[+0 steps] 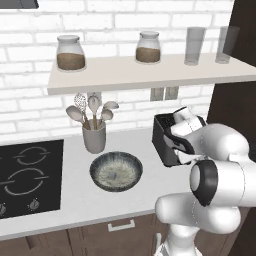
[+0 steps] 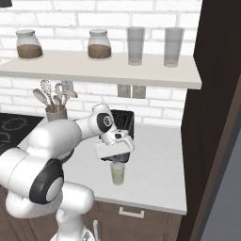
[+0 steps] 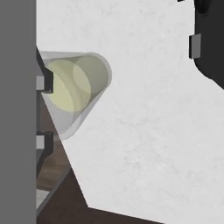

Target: Grab a lemon wedge from the fridge and one ice cube from the ice bowl, and put them in the glass of lemonade.

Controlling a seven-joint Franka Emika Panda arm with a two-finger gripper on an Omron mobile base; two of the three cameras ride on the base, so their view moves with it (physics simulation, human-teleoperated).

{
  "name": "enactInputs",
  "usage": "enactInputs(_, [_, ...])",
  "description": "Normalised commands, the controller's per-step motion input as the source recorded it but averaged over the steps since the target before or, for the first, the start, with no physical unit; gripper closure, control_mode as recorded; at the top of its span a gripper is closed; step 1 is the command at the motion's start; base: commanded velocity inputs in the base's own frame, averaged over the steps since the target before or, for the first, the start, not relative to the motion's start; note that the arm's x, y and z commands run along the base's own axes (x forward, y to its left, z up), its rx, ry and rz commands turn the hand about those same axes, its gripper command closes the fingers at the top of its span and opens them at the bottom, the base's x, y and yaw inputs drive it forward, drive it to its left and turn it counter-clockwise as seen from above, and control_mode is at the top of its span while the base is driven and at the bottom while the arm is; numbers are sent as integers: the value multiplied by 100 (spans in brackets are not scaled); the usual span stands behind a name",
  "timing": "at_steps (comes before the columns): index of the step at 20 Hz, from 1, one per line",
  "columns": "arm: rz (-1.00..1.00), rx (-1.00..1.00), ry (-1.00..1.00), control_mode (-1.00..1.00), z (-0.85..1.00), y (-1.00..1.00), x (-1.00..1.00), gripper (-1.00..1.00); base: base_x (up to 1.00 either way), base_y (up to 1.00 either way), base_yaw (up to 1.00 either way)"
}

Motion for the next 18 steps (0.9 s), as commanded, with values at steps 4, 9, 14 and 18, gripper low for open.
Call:
enactInputs(4, [0,0,1,-100,-6,0,-2,100,0,0,0])
enactInputs(9, [0,0,0,-100,0,0,-24,100,0,0,0])
enactInputs(14, [0,0,0,-100,0,0,-26,-100,0,0,0])
enactInputs(18, [0,0,0,-100,0,0,-18,-100,0,0,0])
